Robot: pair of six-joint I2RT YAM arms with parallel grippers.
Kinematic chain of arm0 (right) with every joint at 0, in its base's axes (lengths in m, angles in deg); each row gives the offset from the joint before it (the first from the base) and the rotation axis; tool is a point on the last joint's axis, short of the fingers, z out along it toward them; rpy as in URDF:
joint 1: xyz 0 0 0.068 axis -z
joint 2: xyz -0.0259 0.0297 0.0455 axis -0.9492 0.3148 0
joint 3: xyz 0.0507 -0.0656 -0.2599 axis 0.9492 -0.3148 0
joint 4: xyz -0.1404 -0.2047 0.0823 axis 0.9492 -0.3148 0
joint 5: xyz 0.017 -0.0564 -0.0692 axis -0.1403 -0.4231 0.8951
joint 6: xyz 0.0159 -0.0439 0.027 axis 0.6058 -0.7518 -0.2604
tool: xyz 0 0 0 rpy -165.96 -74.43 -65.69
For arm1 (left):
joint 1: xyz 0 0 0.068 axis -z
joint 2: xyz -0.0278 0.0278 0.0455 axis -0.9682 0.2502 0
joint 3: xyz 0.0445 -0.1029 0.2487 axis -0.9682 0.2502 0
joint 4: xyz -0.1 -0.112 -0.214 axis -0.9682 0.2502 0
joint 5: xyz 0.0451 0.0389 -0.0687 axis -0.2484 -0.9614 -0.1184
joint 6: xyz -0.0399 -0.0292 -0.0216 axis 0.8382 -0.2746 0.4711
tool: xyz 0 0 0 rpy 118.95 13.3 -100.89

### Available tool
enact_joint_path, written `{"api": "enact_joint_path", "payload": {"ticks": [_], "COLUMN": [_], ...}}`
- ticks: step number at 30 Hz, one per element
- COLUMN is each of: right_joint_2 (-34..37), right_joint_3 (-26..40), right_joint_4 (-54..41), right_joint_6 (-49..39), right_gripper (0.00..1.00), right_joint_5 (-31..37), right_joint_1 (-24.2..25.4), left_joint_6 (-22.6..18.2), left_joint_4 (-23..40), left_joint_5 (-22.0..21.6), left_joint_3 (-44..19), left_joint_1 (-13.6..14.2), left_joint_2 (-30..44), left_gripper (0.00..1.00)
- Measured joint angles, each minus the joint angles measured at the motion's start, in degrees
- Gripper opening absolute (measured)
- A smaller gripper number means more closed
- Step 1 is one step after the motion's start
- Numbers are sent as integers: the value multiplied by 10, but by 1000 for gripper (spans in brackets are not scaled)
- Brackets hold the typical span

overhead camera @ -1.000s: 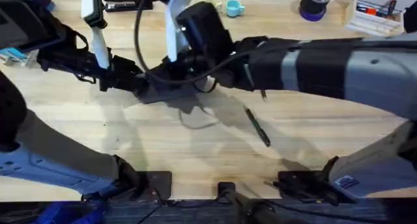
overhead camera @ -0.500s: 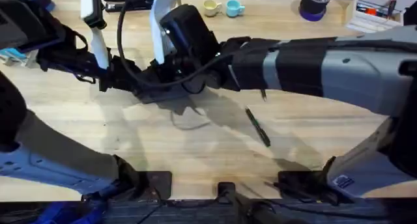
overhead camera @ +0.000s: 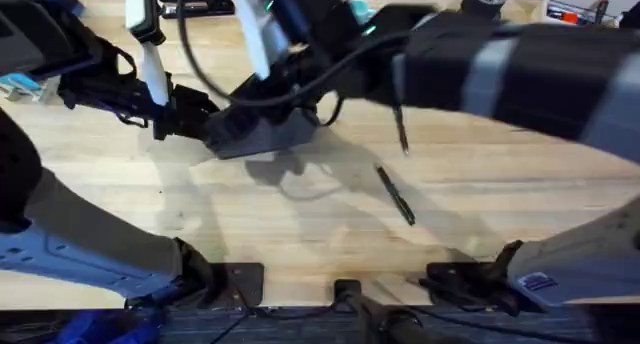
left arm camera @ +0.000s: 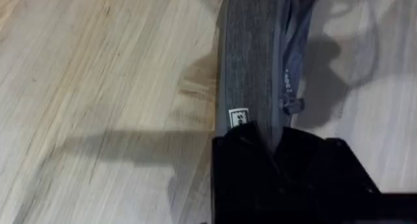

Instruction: Unzip the bag, pick up the pens from the table one at a time and place them inside, then zip the bag closed.

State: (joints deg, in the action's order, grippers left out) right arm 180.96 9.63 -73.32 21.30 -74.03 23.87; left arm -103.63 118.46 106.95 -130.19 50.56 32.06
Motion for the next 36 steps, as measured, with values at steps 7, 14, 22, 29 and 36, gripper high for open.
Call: {"api": "enact_joint_path", "payload": {"ticks": [7, 14, 22, 29, 36], "right_joint_2": [-86, -164, -208, -210, -210], "right_joint_3": [2, 2, 2, 2, 2], "right_joint_4": [-109, -200, -259, -267, -267], "right_joint_6": [-45, -54, -58, -58, -57], "right_gripper": [996, 996, 996, 996, 996], "right_joint_5": [34, 41, 46, 46, 46], "right_joint_1": [41, 107, 183, 196, 196], "left_joint_6": [0, 0, 0, 0, 2], "left_joint_4": [0, 0, 0, 0, -2], "left_joint_5": [0, 0, 0, -3, -4], "left_joint_3": [0, 0, 0, 0, 0], "left_joint_1": [0, 0, 0, 0, 0], "left_joint_2": [0, 0, 0, 0, 0], "left_gripper": [45, 45, 44, 790, 993]}}
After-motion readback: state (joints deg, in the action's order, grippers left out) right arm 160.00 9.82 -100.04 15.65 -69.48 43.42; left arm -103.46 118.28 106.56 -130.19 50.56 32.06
